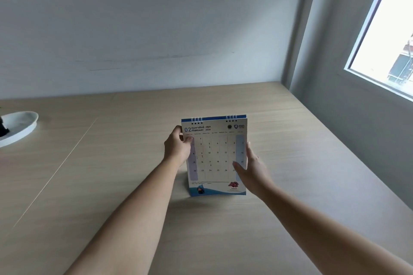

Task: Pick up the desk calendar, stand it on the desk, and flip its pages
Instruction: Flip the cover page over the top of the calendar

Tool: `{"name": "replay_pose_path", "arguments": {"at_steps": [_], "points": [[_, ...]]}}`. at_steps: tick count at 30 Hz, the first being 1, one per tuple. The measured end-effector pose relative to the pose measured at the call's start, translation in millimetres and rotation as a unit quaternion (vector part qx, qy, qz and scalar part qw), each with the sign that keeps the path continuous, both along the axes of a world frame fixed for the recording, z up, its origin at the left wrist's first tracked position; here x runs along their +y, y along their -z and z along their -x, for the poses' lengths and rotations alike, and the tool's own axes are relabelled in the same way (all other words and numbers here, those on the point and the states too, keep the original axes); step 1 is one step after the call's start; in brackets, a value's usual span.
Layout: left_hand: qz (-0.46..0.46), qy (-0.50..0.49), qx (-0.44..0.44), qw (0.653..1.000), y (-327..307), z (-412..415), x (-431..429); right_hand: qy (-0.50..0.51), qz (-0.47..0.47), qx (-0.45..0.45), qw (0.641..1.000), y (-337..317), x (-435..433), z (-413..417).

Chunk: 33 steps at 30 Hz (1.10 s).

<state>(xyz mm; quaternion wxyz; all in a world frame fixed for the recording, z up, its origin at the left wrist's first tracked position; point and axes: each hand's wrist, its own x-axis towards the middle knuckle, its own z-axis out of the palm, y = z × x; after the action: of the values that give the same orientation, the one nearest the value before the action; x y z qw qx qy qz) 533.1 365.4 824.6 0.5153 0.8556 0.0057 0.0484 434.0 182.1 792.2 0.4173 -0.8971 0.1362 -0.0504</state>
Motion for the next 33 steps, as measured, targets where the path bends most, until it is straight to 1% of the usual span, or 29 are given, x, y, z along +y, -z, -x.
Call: {"name": "replay_pose_path", "arguments": {"at_steps": [6, 7, 9, 11, 12, 13, 14, 15, 16, 17, 19, 20, 21, 22, 23, 24, 26, 28, 29, 31, 33], "points": [[-0.016, -0.016, -0.007, 1.0, -0.9, 2.0, -0.8, 0.032, 0.006, -0.051, 0.998, 0.7, 5.7, 6.7], [-0.017, -0.017, -0.008, 1.0, -0.9, 2.2, -0.5, 0.036, 0.001, -0.052, 0.998, 0.5, 6.4, 6.1], [-0.023, -0.015, -0.005, 1.0, -3.2, 4.8, -0.2, 0.061, -0.046, -0.05, 0.996, -4.4, 6.6, 4.6], [-0.024, -0.001, 0.019, 1.0, -8.5, 6.1, 1.5, 0.08, -0.089, -0.044, 0.992, -13.7, 2.5, 0.5], [-0.001, 0.016, 0.048, 0.999, -11.6, 5.2, 4.6, 0.076, -0.086, -0.043, 0.992, -19.7, -1.8, -3.3], [0.048, 0.043, 0.089, 0.994, -15.9, 5.2, 9.2, 0.065, -0.091, -0.048, 0.993, -27.6, -7.3, -7.1], [0.111, 0.076, 0.14, 0.981, -20.5, 6.0, 14.7, 0.055, -0.116, -0.059, 0.99, -36.1, -13.5, -11.4], [0.176, 0.1, 0.182, 0.962, -24.5, 5.5, 20.7, 0.05, -0.162, -0.072, 0.983, -48.3, -18.4, -14.0], [0.225, 0.108, 0.193, 0.949, -26.7, 2.9, 25.8, 0.055, -0.201, -0.086, 0.974, -62.3, -24.4, -16.0], [0.254, 0.112, 0.19, 0.942, -26.7, -0.9, 28.6, 0.062, -0.231, -0.101, 0.966, -78.8, -29.2, -17.1], [0.221, 0.094, 0.155, 0.958, -27.2, -2.0, 27.5, 0.042, -0.271, -0.104, 0.956, -110.0, -36.9, -19.4], [0.202, 0.082, 0.138, 0.966, -29.4, 1.0, 25.1, 0.019, -0.312, -0.093, 0.945, -122.6, -39.2, -20.5], [0.199, 0.085, 0.15, 0.965, -30.4, 2.6, 21.3, 0.001, -0.36, -0.084, 0.929, -133.9, -39.4, -21.3], [0.199, 0.092, 0.174, 0.96, -29.4, 3.2, 17.7, -0.005, -0.378, -0.082, 0.922, -143.0, -40.2, -24.8], [0.194, 0.099, 0.192, 0.957, -28.7, 3.9, 15.1, -0.007, -0.369, -0.088, 0.925, -151.4, -39.8, -30.3], [0.183, 0.107, 0.194, 0.958, -28.4, 3.9, 13.6, -0.005, -0.337, -0.099, 0.936, -157.8, -38.1, -37.6], [0.164, 0.11, 0.171, 0.965, -26.1, 2.1, 10.1, -0.008, -0.267, -0.125, 0.956, -166.5, -32.0, -53.3], [0.151, 0.099, 0.132, 0.975, -20.9, 0.7, 6.8, -0.022, -0.192, -0.127, 0.973, -163.2, -26.4, -69.8], [0.135, 0.094, 0.109, 0.98, -18.7, 0.8, 5.2, -0.034, -0.147, -0.11, 0.982, -156.6, -25.1, -76.0], [0.115, 0.085, 0.082, 0.986, -12.8, -2.1, 6.0, -0.059, -0.06, -0.043, 0.996, -136.3, -22.6, -84.0], [0.118, 0.078, 0.088, 0.986, -11.9, -4.5, 7.7, -0.061, -0.022, 0.003, 0.998, -113.7, -22.2, -85.3]]}}
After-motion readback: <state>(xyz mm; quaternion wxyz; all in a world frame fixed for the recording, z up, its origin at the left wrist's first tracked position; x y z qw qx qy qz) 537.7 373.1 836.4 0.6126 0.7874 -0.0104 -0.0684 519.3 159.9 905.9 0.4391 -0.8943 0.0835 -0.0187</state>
